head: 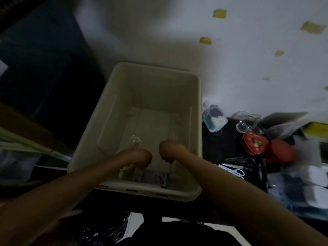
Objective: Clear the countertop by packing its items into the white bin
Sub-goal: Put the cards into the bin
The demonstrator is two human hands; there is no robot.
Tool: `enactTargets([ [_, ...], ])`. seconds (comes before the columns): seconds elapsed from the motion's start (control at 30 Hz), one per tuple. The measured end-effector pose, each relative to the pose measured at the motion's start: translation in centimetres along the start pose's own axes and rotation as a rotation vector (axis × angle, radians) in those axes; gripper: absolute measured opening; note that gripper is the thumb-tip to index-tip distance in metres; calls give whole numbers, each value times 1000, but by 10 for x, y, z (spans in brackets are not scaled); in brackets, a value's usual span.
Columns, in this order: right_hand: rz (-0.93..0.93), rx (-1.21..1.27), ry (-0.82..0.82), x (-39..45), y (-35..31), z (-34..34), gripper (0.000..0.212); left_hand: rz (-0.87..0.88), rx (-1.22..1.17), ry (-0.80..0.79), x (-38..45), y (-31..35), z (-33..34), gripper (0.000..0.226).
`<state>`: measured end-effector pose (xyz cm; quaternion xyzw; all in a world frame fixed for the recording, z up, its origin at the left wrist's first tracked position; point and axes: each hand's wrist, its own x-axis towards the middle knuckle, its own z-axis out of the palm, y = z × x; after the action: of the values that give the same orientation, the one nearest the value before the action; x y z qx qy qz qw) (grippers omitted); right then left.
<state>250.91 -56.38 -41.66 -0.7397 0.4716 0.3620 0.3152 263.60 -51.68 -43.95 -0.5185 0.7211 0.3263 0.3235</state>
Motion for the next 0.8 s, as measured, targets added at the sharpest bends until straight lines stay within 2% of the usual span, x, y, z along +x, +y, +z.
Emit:
enactTargets([
  [0.07,-65,72,70,-17,12,-14,18,-9,-142,104,-9,3,-11,34],
  [0.13,-165,155,240,-48,36,-28,20,-2,-306,269,-24,3,-26,33],
  [0.23,-304,448,502,-115,80,-29,18,80,-480,580,-52,13,-45,22],
  [0.3,-309,531,600,-146,118,-26,15,146,-589,726,-66,32,-61,16],
  [0.37,-231,520,648,-159,160,-24,15,210,-627,811,-69,58,-81,13],
  [0.43,-136,509,721,-165,202,-24,15,274,-614,845,-61,89,-98,13],
  [0.57,10,481,856,-183,277,-28,20,347,-538,810,-32,155,-128,14],
  [0.7,64,455,887,-204,338,-44,22,373,-439,808,1,214,-159,13],
  [0.8,68,408,894,-199,385,-56,22,330,-378,816,32,251,-186,13],
])
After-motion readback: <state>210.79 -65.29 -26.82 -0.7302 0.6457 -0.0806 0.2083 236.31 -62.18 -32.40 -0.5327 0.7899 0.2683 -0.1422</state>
